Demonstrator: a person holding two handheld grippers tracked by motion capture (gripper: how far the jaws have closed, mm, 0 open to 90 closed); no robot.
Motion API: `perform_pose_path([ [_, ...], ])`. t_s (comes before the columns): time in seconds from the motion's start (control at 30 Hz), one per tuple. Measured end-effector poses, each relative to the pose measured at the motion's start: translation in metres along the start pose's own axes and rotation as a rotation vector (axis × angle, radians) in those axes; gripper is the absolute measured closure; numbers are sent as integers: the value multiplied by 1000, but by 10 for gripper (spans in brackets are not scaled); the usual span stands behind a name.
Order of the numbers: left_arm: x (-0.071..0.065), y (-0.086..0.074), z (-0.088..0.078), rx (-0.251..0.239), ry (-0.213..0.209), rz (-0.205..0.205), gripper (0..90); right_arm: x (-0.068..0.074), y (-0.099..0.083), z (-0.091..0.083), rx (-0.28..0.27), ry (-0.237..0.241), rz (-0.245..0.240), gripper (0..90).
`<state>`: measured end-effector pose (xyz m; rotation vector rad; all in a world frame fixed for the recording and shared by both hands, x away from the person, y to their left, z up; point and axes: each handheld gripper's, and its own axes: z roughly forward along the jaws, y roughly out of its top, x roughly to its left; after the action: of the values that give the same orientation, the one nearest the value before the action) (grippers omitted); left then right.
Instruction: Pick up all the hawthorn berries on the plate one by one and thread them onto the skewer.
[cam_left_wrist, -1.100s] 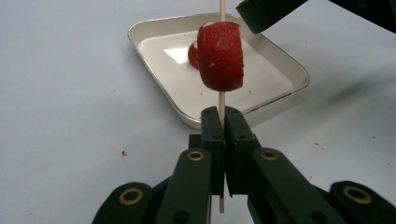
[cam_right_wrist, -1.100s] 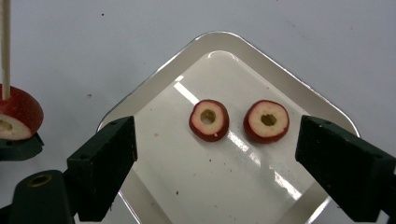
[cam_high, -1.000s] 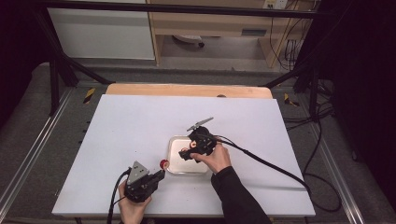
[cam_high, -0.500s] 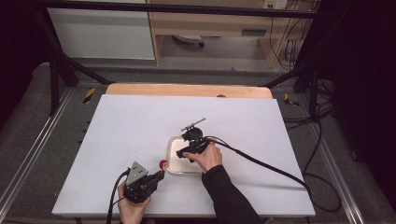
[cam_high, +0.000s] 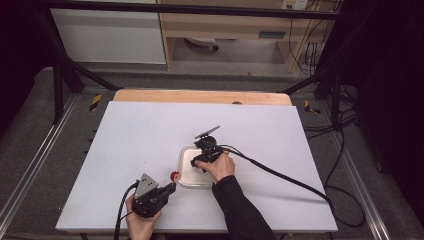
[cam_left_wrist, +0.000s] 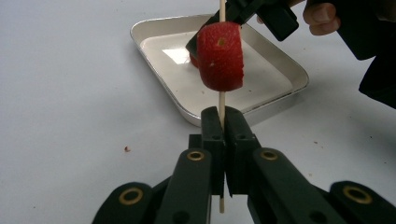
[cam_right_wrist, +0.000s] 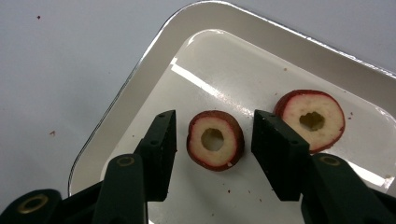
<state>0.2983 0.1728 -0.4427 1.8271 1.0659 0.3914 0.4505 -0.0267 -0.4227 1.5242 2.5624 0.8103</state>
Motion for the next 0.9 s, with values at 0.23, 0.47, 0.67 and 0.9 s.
perform_pose_path([
  [0.23,-1,0,1,8,-3,1,879,-2,1,1,20,14,28,607],
  [0.47,-3,-1,3,9,-8,7,879,0,0,-5,7,44,18,614],
  [0.67,-7,-1,4,4,-13,10,879,0,1,-29,-77,60,-3,614],
  [0.9,-16,0,9,4,-24,6,879,-12,-8,-56,-213,153,33,614],
])
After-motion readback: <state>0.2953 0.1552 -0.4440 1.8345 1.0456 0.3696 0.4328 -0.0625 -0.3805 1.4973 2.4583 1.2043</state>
